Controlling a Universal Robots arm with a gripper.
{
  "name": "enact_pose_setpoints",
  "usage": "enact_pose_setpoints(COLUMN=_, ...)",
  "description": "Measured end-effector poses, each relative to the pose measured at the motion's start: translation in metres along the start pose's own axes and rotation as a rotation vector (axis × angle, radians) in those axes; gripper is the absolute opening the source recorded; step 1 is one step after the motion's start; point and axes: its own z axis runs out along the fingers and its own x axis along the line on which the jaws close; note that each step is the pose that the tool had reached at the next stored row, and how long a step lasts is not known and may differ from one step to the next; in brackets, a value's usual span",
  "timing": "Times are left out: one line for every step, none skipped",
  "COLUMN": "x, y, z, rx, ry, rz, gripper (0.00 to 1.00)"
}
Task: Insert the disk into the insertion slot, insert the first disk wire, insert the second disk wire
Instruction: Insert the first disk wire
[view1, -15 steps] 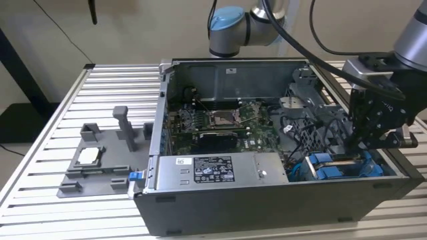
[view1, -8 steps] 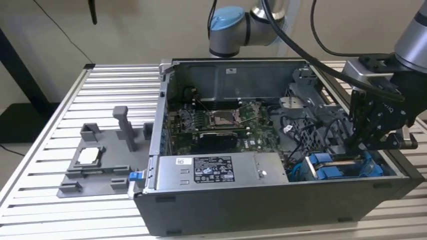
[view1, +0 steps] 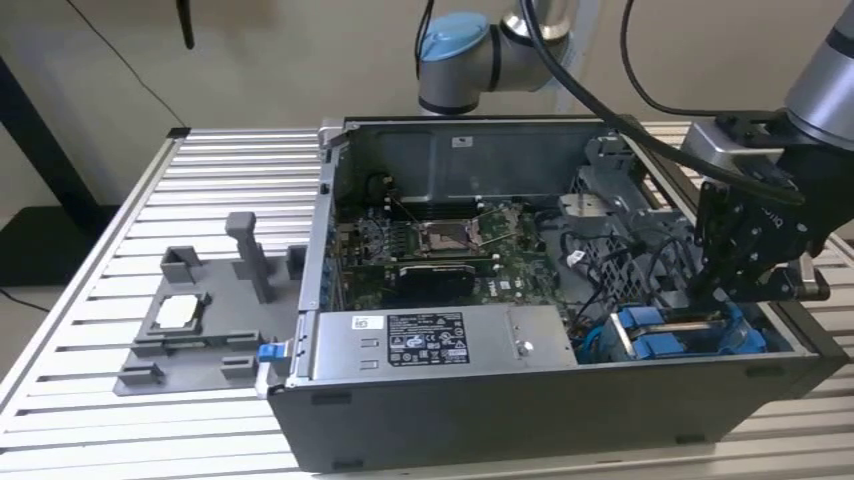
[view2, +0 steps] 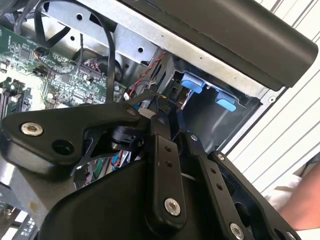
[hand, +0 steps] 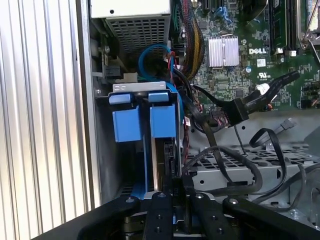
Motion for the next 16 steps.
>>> enact_pose_setpoints(x=0.0000, y=0.0000, z=0.0009, rx=-0.0001, ry=-0.0002, rz=0.000, gripper=0.19)
enact_pose_setpoints(x=0.0001, y=-0.0002, z=0.0020, rx=-0.0003, ry=-0.0006, rz=0.001, gripper=0.19)
enact_pose_setpoints(x=0.0003, y=-0.0006, z=0.0023, rx=-0.0005, ry=-0.0015, rz=0.001, gripper=0.19)
enact_pose_setpoints(x=0.0005, y=-0.0012, z=0.0023, rx=-0.0005, ry=-0.0036, rz=0.001, gripper=0.19)
enact_pose_setpoints(x=0.0005, y=-0.0019, z=0.0023, rx=-0.0008, ry=-0.0045, rz=0.001, gripper=0.19)
enact_pose_setpoints(x=0.0006, y=-0.0029, z=0.0023, rx=-0.0029, ry=-0.0057, rz=0.001, gripper=0.19)
enact_pose_setpoints(x=0.0007, y=-0.0045, z=0.0026, rx=-0.0075, ry=-0.0091, rz=0.000, gripper=0.19)
enact_pose_setpoints(x=0.0007, y=-0.0055, z=0.0018, rx=-0.0118, ry=-0.0110, rz=0.000, gripper=0.19)
enact_pose_setpoints(x=0.0008, y=-0.0062, z=0.0001, rx=-0.0147, ry=-0.0120, rz=0.001, gripper=0.19)
enact_pose_setpoints(x=0.0008, y=-0.0072, z=-0.0023, rx=-0.0177, ry=-0.0127, rz=0.000, gripper=0.19)
enact_pose_setpoints(x=0.0009, y=-0.0082, z=-0.0027, rx=-0.0234, ry=-0.0146, rz=0.000, gripper=0.19)
enact_pose_setpoints(x=0.0011, y=-0.0092, z=-0.0029, rx=-0.0325, ry=-0.0140, rz=0.001, gripper=0.19)
enact_pose_setpoints(x=0.0011, y=-0.0103, z=-0.0026, rx=-0.0411, ry=-0.0134, rz=0.001, gripper=0.19)
enact_pose_setpoints(x=0.0012, y=-0.0117, z=-0.0023, rx=-0.0498, ry=-0.0126, rz=0.001, gripper=0.19)
enact_pose_setpoints(x=0.0015, y=-0.0126, z=-0.0018, rx=-0.0571, ry=-0.0120, rz=0.001, gripper=0.19)
enact_pose_setpoints(x=0.0019, y=-0.0134, z=-0.0014, rx=-0.0623, ry=-0.0114, rz=0.001, gripper=0.19)
